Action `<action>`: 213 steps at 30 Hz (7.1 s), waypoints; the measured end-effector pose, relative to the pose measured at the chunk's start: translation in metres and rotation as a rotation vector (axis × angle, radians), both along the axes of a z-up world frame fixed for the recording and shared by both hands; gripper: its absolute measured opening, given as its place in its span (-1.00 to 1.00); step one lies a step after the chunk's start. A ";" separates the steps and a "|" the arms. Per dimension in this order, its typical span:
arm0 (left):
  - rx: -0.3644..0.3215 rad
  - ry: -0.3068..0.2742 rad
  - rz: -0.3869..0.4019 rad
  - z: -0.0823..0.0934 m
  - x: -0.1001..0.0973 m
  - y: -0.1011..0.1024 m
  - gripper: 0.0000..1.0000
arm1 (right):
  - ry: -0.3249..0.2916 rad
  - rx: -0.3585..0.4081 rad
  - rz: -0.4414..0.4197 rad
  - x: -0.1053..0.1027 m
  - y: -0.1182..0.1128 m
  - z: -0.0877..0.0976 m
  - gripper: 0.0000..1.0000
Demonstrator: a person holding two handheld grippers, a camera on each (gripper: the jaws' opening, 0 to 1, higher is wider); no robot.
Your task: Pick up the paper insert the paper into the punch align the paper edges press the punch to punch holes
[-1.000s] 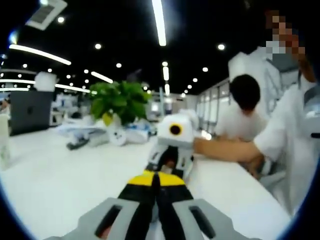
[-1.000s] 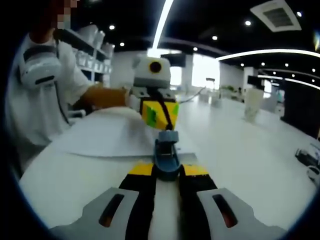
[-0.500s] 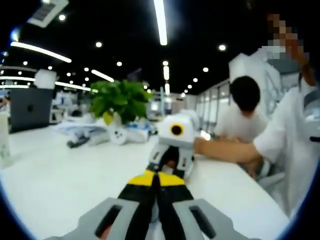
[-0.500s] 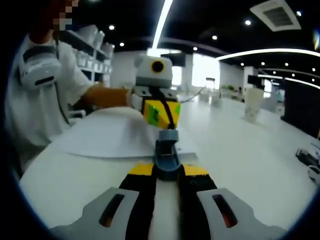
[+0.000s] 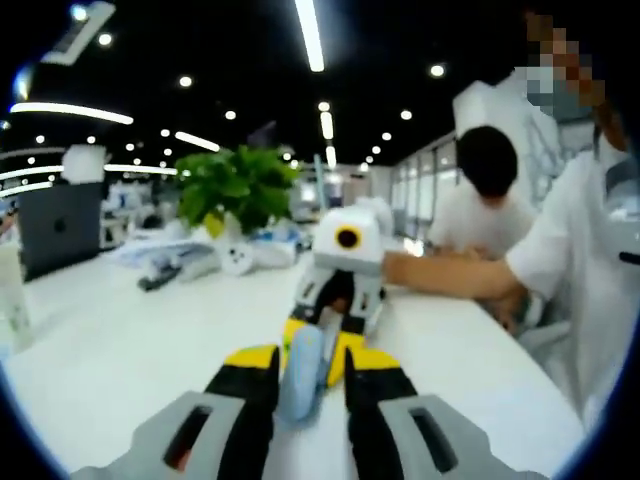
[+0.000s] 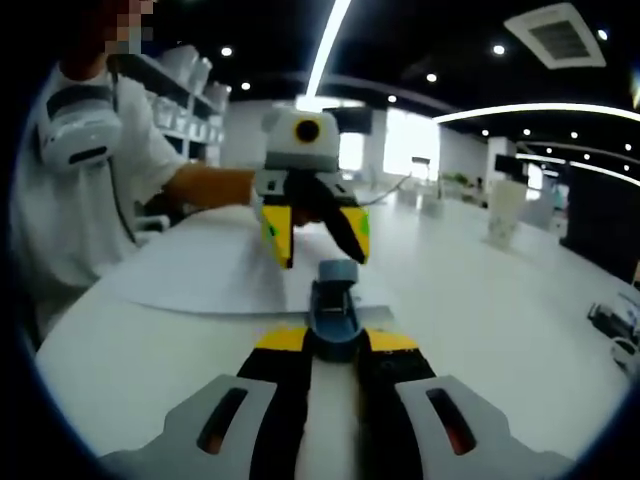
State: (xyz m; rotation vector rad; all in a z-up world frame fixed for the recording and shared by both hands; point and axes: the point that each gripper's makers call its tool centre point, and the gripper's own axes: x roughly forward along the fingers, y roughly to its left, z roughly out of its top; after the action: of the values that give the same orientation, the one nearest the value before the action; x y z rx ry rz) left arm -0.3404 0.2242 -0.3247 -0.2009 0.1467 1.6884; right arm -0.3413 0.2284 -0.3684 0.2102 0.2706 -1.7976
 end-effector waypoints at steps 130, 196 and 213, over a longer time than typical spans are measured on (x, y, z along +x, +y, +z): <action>-0.022 0.006 -0.012 -0.037 -0.011 0.006 -0.51 | 0.001 -0.194 -0.777 -0.028 -0.012 0.054 -0.94; 0.005 -0.038 0.136 -0.029 0.044 -0.108 0.00 | 0.077 -0.102 -0.726 -0.018 0.039 0.032 -0.42; -0.068 0.007 0.184 -0.045 0.032 -0.111 -0.08 | -0.025 0.039 -0.269 0.017 0.004 -0.003 -0.30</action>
State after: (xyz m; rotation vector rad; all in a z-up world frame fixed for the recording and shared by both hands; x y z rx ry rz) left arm -0.3079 0.1131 -0.3693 -0.2665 0.1959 1.8682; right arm -0.3248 0.2325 -0.3710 0.3081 0.2693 -2.0555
